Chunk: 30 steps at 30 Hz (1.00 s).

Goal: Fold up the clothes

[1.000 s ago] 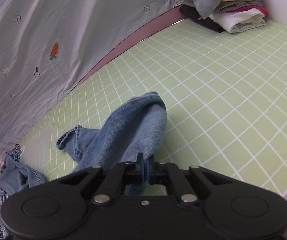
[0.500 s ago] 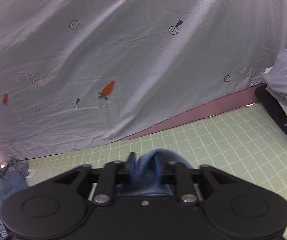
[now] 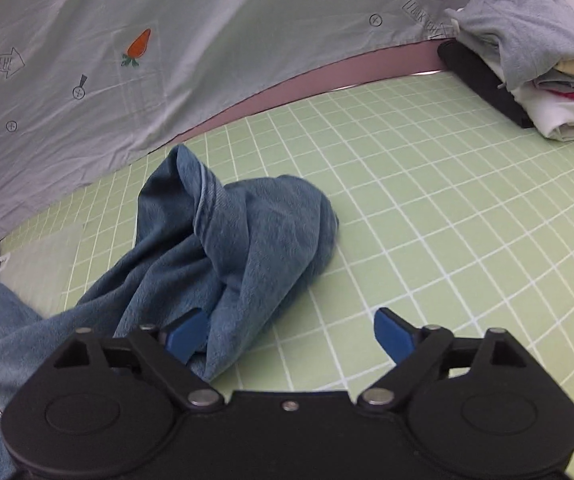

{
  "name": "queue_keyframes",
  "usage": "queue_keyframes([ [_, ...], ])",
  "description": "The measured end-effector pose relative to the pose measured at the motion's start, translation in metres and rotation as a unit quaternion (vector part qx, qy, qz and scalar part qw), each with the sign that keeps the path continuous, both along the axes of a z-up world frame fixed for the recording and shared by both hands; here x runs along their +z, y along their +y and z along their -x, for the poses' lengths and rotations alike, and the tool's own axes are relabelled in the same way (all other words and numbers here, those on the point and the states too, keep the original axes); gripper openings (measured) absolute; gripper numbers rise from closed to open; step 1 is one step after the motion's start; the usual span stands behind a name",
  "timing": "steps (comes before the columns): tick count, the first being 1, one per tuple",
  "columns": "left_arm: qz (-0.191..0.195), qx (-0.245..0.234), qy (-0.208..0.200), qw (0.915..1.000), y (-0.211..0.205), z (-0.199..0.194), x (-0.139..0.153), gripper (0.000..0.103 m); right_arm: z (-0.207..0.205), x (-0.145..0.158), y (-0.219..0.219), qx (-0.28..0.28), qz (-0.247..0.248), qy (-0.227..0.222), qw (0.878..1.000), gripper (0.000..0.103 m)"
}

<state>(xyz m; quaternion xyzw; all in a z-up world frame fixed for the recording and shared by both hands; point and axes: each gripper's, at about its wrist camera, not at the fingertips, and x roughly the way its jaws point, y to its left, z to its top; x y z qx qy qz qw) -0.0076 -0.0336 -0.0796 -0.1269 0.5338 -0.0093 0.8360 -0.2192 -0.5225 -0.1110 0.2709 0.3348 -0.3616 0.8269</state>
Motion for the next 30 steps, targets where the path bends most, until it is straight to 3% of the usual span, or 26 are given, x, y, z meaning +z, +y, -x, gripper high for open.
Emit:
queue_keyframes([
  [4,0.034,-0.012,0.02,0.9992,-0.02,0.012,-0.011,0.083,-0.023,-0.012,0.005,0.048,0.009,0.02,0.999,0.098],
  [6,0.041,-0.012,0.019,0.9989,-0.03,0.016,-0.014,0.083,-0.033,-0.019,0.003,0.063,0.008,0.033,0.997,0.09],
  [8,0.044,-0.005,0.025,0.9987,-0.037,0.017,-0.019,0.083,-0.041,-0.025,-0.001,0.075,-0.005,0.037,0.996,0.073],
  [10,0.043,0.01,0.029,0.9986,-0.041,0.018,-0.023,0.083,-0.045,-0.03,-0.007,0.086,-0.023,0.037,0.995,0.063],
  [12,0.043,0.026,0.033,0.9982,-0.043,0.018,-0.028,0.08,-0.045,-0.032,-0.01,0.1,-0.025,0.039,0.994,0.039],
  [13,0.041,0.032,0.032,0.9981,-0.043,0.018,-0.029,0.075,-0.043,-0.033,-0.011,0.108,-0.027,0.038,0.993,0.025],
  [14,0.036,0.035,0.028,0.9983,-0.044,0.019,-0.029,0.058,-0.039,-0.032,-0.012,0.108,-0.029,0.033,0.993,0.016],
  [15,0.031,0.035,0.025,0.9986,-0.045,0.018,-0.029,0.036,-0.035,-0.03,-0.014,0.108,-0.031,0.028,0.993,0.015],
  [18,0.021,0.042,0.027,0.9985,-0.042,0.014,-0.03,0.02,-0.019,-0.023,-0.024,0.095,-0.019,0.029,0.995,0.01],
  [22,0.02,0.075,0.019,0.9968,-0.022,0.01,-0.022,0.013,0.024,-0.006,-0.04,0.033,0.024,0.042,0.998,0.009],
  [24,-0.01,0.085,-0.001,0.9963,-0.009,0.007,-0.012,0.012,0.054,0.008,-0.05,-0.004,0.063,0.059,0.996,0.008],
  [27,-0.054,0.087,-0.037,0.9941,0.013,-0.001,0.007,0.012,0.092,0.033,-0.053,-0.03,0.155,0.108,0.982,0.008],
  [30,-0.07,0.079,-0.05,0.9931,0.025,-0.016,0.018,0.012,0.116,0.056,-0.057,-0.022,0.199,0.129,0.971,0.008],
])
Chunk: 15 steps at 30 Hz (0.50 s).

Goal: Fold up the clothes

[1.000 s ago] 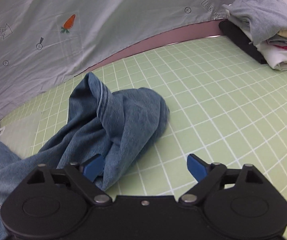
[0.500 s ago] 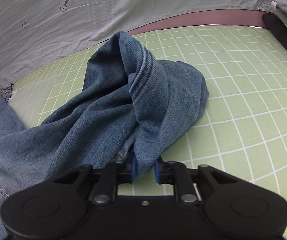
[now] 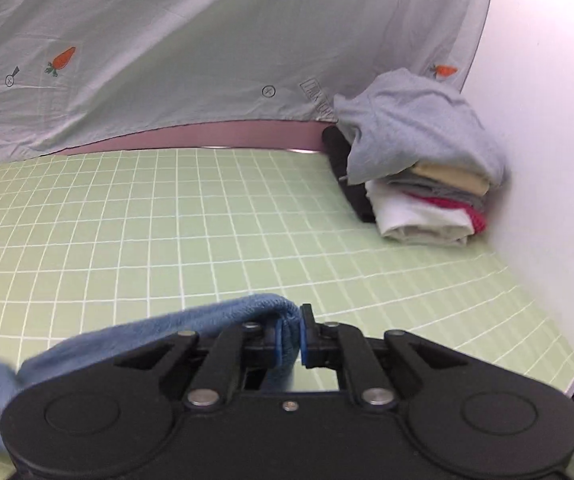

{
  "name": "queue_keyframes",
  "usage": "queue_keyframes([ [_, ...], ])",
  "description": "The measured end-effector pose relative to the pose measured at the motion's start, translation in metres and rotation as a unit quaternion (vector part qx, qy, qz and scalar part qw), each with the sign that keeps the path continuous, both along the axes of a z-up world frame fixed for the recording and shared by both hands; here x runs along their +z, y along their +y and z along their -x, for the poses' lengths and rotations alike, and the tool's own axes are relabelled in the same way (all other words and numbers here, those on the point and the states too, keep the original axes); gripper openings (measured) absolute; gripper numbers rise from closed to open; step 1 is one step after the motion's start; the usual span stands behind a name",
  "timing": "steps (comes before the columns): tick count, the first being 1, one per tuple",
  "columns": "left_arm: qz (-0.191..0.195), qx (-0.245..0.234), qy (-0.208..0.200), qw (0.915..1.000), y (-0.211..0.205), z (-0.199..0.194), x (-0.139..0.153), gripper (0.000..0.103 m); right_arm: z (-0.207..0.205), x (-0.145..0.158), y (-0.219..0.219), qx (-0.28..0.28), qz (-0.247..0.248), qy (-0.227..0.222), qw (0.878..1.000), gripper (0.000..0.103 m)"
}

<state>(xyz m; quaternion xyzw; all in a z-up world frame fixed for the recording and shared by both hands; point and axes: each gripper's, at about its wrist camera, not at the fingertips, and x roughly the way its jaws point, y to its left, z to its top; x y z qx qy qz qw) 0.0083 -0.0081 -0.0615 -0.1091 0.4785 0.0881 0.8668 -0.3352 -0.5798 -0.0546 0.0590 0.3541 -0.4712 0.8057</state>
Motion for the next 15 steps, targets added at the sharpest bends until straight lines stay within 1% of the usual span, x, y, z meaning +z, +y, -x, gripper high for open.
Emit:
queue_keyframes([
  [1,-0.008,-0.005,-0.002,1.0,0.0,-0.005,0.002,0.012,-0.001,0.003,0.002,0.013,0.009,0.011,1.0,0.009],
  [2,-0.025,-0.015,-0.003,0.9996,-0.004,-0.008,0.002,0.012,-0.002,0.006,0.005,0.027,0.017,0.022,0.999,0.009],
  [3,-0.044,-0.026,-0.003,0.9987,-0.009,-0.012,0.001,0.012,-0.011,0.004,0.007,0.037,0.029,0.035,0.998,0.009],
  [5,-0.066,-0.034,0.005,0.9972,-0.02,-0.019,-0.005,0.013,-0.03,0.0,0.01,0.056,0.052,0.06,0.995,0.012],
  [6,-0.07,-0.032,0.013,0.997,-0.023,-0.021,-0.008,0.015,-0.038,-0.004,0.003,0.052,0.047,0.061,0.996,0.016],
  [7,-0.071,-0.029,0.019,0.9969,-0.024,-0.022,-0.01,0.018,-0.044,-0.01,-0.007,0.041,0.026,0.052,0.997,0.027],
  [8,-0.067,-0.025,0.018,0.9973,-0.023,-0.02,-0.01,0.02,-0.051,-0.015,-0.016,0.03,0.001,0.047,0.998,0.035],
  [9,-0.062,-0.021,0.016,0.9977,-0.021,-0.018,-0.009,0.028,-0.053,-0.018,-0.017,0.018,-0.022,0.032,0.999,0.036],
  [10,-0.057,-0.017,0.015,0.9981,-0.02,-0.015,-0.008,0.033,-0.054,-0.021,-0.018,0.006,-0.044,0.016,0.999,0.038],
  [12,-0.047,-0.013,0.003,0.9988,-0.016,-0.007,-0.004,0.061,-0.045,-0.02,-0.01,-0.008,-0.068,-0.029,0.997,0.052],
  [13,-0.044,-0.013,-0.004,0.9989,-0.014,-0.001,-0.002,0.066,-0.037,-0.02,-0.004,-0.013,-0.075,-0.047,0.996,0.065],
  [14,-0.047,-0.013,-0.009,0.9988,-0.016,0.004,0.001,0.073,-0.03,-0.022,0.001,-0.018,-0.076,-0.056,0.995,0.071],
  [15,-0.05,-0.015,-0.013,0.9986,-0.017,0.009,0.003,0.077,-0.024,-0.026,0.002,-0.026,-0.084,-0.056,0.995,0.071],
])
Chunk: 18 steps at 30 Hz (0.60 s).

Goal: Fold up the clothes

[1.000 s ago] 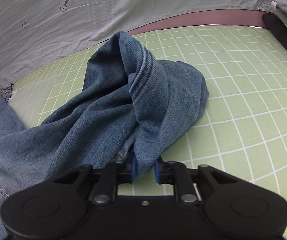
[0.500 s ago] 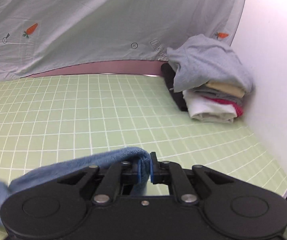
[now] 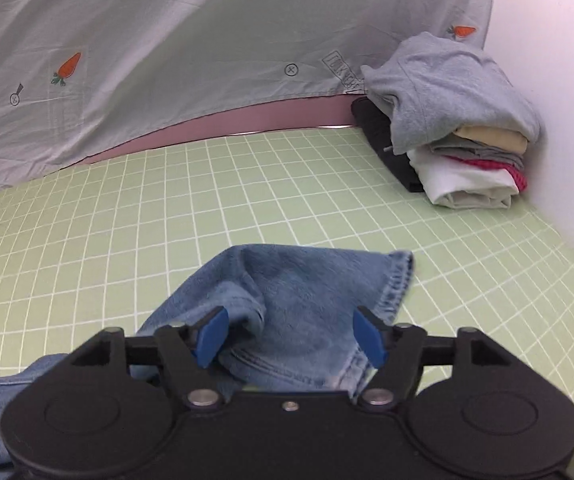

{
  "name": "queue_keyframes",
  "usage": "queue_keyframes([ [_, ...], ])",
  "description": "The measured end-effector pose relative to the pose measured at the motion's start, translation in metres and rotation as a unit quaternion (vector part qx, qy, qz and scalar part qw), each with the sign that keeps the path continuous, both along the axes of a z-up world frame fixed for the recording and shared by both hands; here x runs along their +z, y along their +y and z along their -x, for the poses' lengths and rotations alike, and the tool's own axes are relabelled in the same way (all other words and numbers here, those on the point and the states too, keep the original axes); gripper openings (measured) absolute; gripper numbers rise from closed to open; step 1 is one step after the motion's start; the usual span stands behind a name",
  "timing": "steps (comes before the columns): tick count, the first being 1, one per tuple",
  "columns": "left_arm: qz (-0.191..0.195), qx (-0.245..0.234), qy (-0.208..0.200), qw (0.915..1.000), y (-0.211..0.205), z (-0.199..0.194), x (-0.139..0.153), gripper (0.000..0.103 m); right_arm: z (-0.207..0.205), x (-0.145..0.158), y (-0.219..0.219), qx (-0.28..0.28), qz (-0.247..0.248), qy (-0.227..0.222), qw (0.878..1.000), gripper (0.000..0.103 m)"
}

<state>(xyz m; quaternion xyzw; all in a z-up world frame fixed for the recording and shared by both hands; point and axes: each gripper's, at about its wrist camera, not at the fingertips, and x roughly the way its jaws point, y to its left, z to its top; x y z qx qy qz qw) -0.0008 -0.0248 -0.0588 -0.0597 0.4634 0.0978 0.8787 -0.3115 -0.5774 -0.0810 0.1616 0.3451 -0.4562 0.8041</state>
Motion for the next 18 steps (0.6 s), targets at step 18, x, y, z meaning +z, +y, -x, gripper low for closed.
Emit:
queue_keyframes([
  [18,0.004,-0.173,0.018,0.9848,-0.122,0.076,-0.005,0.099,0.02,-0.065,-0.044,-0.032,-0.096,-0.019,0.995,0.103],
])
